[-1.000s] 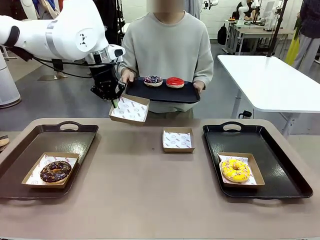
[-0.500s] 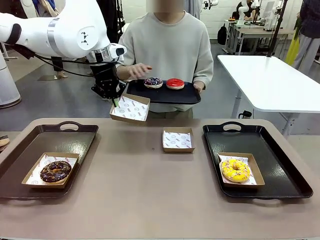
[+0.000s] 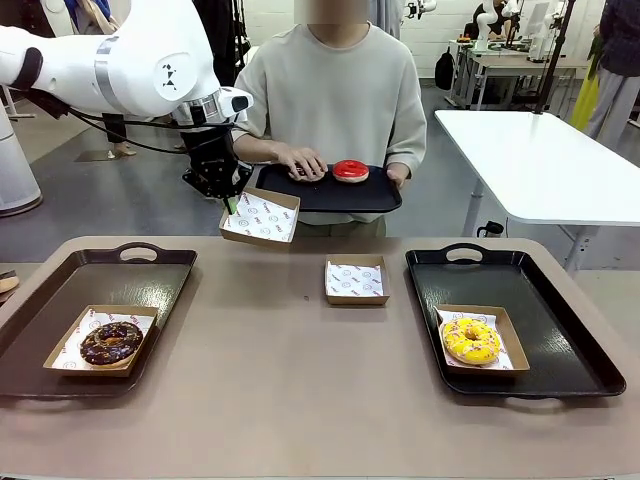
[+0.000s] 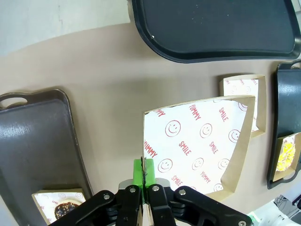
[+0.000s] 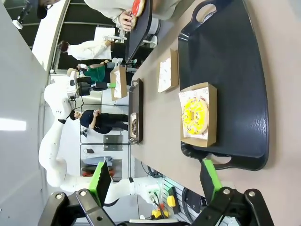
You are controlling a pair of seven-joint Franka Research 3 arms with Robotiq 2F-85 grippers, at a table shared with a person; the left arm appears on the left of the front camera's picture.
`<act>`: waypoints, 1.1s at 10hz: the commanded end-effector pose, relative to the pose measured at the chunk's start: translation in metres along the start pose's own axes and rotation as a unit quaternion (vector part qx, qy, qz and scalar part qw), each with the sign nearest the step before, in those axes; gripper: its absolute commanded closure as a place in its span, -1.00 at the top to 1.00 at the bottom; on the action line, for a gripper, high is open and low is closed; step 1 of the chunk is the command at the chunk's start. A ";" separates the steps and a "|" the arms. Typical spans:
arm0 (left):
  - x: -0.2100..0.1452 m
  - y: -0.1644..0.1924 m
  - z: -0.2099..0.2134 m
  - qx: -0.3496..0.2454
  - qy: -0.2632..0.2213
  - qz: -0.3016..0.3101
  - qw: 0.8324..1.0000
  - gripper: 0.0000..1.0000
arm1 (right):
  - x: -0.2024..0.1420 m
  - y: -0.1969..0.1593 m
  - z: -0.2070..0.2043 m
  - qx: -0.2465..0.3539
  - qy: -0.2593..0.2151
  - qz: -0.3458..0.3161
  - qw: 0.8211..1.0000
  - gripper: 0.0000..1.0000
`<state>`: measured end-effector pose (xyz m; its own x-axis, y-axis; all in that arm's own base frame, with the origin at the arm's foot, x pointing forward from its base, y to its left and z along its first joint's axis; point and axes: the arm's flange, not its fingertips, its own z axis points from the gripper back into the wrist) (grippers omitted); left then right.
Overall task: Individually package the donuts and arrange them on the tray.
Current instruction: Place the picked Paper togo box on the Handle tray while simultaneously picking up another Paper togo box from the table with the other hand.
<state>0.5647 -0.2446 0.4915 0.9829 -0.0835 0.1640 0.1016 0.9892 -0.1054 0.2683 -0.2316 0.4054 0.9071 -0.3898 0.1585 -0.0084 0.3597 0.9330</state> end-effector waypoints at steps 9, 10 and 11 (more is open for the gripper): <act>-0.002 0.003 -0.001 -0.004 -0.002 -0.002 1.000 -1.00 | -0.006 0.004 0.001 0.003 0.001 0.000 1.000 1.00; -0.002 0.003 -0.001 -0.004 -0.002 -0.002 1.000 -1.00 | -0.006 0.004 0.001 0.003 0.001 0.000 1.000 1.00; -0.002 0.003 -0.001 -0.004 -0.002 -0.002 1.000 -1.00 | -0.006 0.004 0.001 0.003 0.001 0.000 1.000 1.00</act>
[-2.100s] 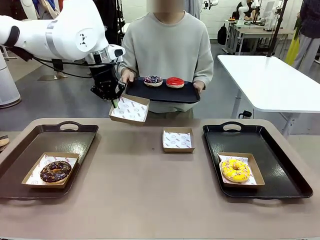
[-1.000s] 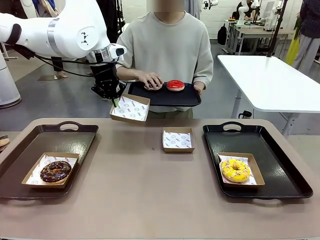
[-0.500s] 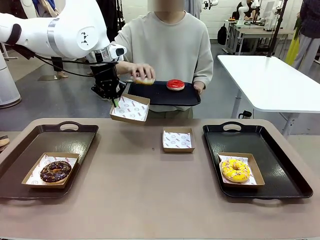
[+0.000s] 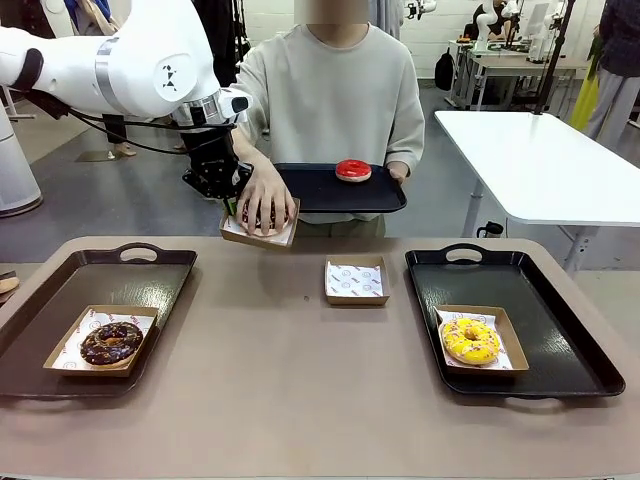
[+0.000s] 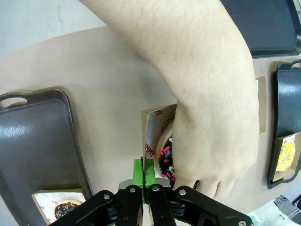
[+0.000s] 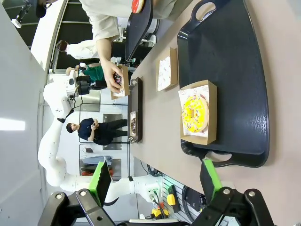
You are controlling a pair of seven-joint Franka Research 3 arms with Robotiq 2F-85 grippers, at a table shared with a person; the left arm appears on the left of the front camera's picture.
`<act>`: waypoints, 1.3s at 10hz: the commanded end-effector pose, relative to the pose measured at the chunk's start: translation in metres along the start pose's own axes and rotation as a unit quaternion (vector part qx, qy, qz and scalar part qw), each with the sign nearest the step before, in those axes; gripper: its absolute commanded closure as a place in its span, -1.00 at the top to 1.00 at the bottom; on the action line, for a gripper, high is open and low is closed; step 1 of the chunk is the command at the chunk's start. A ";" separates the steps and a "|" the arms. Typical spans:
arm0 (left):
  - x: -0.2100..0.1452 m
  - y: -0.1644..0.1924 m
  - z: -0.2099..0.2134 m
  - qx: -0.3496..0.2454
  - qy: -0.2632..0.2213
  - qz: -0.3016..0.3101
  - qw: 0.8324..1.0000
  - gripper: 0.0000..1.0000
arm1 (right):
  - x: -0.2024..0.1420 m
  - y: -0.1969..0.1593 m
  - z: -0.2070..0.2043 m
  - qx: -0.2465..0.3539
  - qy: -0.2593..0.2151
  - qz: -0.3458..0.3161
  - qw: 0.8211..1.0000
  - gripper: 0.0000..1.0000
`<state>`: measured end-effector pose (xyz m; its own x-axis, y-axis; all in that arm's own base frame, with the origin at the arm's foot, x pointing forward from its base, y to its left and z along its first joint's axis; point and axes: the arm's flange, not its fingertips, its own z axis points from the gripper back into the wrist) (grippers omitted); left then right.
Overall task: Individually package the donuts and arrange them on the tray.
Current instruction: Place the picked Paper togo box on the Handle tray while simultaneously picking up another Paper togo box from the table with the other hand.
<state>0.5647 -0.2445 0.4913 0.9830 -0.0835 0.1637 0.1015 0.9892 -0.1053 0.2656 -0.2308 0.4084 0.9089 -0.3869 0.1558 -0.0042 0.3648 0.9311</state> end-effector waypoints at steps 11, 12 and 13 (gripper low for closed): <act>-0.002 0.002 0.000 -0.004 -0.002 -0.002 1.000 -1.00 | -0.004 0.000 -0.001 0.006 -0.001 0.001 1.000 1.00; -0.002 0.002 0.000 -0.004 -0.002 -0.002 1.000 -1.00 | -0.004 0.000 -0.001 0.006 -0.001 0.001 1.000 1.00; -0.002 0.002 0.000 -0.004 -0.002 -0.002 1.000 -1.00 | -0.004 0.000 -0.001 0.006 -0.001 0.001 1.000 1.00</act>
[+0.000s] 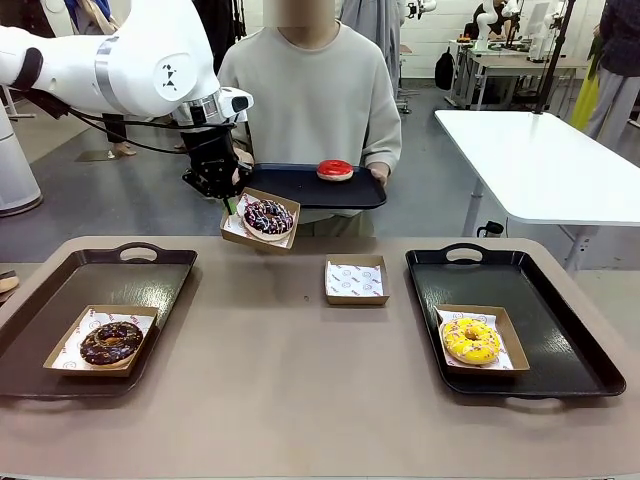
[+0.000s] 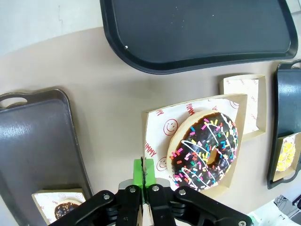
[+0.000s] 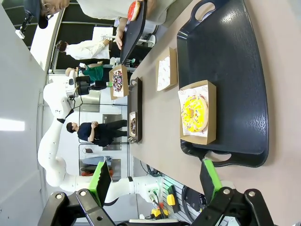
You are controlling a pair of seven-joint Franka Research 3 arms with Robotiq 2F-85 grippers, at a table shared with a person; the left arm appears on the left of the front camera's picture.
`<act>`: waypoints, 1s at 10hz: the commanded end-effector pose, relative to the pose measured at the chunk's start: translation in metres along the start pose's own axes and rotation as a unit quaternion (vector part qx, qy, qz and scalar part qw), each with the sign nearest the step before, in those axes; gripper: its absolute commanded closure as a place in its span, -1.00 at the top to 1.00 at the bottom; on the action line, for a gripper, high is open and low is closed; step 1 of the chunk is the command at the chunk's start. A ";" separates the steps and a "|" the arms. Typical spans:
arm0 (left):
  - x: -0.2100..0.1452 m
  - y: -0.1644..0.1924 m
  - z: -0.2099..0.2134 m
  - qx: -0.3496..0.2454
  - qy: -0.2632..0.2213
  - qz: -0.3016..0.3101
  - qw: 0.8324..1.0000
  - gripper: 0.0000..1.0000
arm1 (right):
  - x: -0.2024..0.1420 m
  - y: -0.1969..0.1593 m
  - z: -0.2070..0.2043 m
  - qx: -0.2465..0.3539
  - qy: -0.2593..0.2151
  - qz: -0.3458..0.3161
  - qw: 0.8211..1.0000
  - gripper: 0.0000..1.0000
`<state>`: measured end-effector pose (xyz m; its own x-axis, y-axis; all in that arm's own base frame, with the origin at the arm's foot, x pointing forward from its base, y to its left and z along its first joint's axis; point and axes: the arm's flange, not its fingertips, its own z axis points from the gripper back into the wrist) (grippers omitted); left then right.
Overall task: Individually package the donuts and arrange them on the tray.
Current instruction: Place the picked Paper togo box on the Handle tray while simultaneously picking up another Paper togo box from the table with the other hand.
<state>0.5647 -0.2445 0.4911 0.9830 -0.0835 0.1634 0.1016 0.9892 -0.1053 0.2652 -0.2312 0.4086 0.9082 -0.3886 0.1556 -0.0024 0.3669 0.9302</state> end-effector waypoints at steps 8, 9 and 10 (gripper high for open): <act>0.017 0.053 0.018 -0.007 0.023 -0.008 1.000 -0.98 | 0.051 0.063 -0.068 -0.112 0.047 0.029 0.992 1.00; 0.010 0.076 0.029 -0.018 0.024 -0.025 0.999 -0.98 | 0.070 0.088 -0.095 -0.143 0.070 0.041 0.986 1.00; 0.006 0.099 0.037 -0.023 0.027 -0.026 0.999 -0.98 | 0.092 0.111 -0.121 -0.177 0.081 0.030 0.980 1.00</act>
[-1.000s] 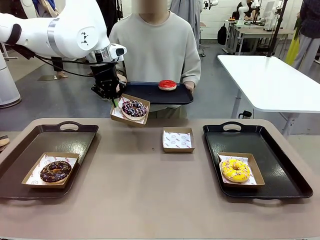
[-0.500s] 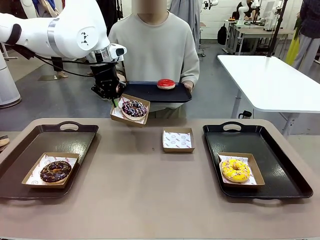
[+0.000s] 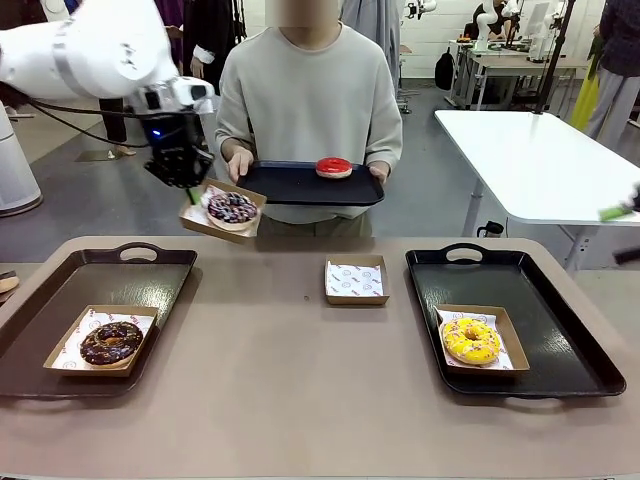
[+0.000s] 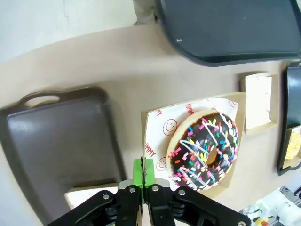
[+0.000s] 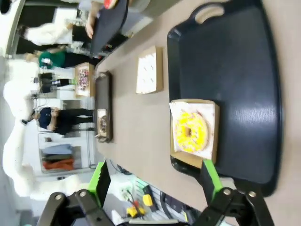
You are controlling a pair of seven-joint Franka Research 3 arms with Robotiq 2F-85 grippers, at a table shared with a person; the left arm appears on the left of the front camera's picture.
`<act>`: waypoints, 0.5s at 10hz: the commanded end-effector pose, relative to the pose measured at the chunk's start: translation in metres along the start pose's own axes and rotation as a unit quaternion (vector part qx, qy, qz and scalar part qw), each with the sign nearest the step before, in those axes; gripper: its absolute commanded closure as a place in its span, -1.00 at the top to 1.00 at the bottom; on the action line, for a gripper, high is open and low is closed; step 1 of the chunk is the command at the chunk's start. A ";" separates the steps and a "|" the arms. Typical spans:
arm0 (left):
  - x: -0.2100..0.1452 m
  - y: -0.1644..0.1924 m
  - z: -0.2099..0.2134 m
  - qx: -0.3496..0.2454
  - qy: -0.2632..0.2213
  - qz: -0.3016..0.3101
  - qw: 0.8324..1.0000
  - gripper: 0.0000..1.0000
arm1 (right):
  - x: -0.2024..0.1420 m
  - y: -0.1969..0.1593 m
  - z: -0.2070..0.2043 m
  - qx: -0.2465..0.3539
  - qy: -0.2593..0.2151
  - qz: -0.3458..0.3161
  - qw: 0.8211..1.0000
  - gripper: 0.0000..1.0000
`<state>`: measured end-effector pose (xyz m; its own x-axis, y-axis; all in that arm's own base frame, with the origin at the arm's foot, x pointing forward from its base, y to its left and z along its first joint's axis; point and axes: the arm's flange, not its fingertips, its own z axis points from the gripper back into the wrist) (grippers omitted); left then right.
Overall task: Individually package the donuts and arrange them on the tray.
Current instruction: Place the picked Paper togo box on the Handle tray while simultaneously picking up another Paper togo box from the table with the other hand.
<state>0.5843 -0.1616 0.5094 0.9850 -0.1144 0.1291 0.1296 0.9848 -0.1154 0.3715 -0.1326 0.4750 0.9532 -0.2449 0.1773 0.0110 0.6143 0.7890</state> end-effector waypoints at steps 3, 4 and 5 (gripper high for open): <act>-0.027 0.076 0.016 -0.008 0.030 0.005 1.000 -0.98 | 0.073 0.077 -0.072 -0.139 0.062 0.004 0.988 1.00; -0.035 0.096 0.015 -0.005 0.031 0.020 0.999 -0.98 | 0.079 0.094 -0.099 -0.175 0.068 0.013 0.982 1.00; -0.043 0.117 0.013 0.000 0.032 0.029 0.999 -0.98 | 0.084 0.111 -0.128 -0.198 0.072 0.030 0.977 1.00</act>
<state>0.5672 -0.0516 0.5065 0.9965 -0.0641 0.0528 0.0700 0.9905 -0.1182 0.4807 -0.0042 0.5033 0.9858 -0.1195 0.1182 0.0353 0.8349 0.5492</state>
